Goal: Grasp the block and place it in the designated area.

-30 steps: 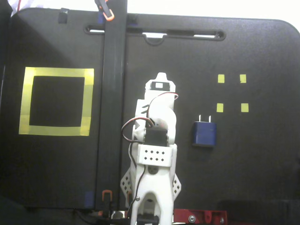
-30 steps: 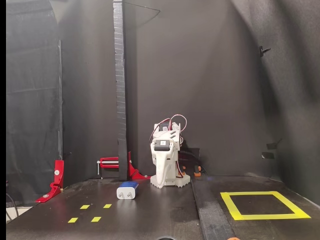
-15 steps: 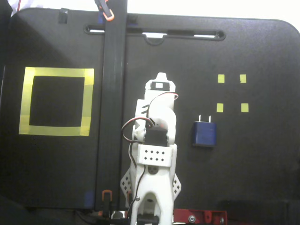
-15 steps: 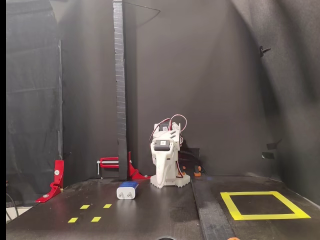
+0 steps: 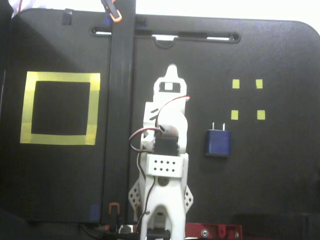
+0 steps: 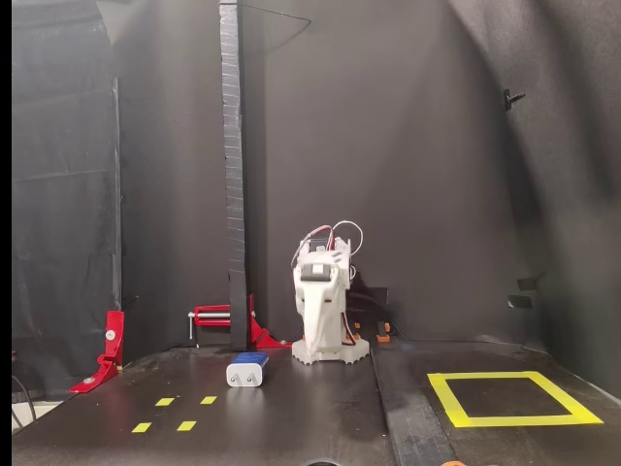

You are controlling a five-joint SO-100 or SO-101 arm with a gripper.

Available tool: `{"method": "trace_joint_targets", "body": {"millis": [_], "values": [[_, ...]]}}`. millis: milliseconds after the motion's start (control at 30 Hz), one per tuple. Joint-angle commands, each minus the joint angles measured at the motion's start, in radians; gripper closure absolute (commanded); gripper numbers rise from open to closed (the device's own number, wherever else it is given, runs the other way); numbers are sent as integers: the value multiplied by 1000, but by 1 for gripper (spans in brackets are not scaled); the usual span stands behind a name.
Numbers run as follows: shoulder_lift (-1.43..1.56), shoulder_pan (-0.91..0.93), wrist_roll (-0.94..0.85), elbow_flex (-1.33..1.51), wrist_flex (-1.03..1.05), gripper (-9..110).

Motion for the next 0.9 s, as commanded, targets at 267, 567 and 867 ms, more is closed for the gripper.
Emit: {"method": "trace_joint_targets", "body": {"millis": [267, 567, 867], "values": [[6, 8, -6, 6, -396, 101], [6, 20, -6, 6, -555, 101], [6, 43, -15, 6, -528, 101]]}}
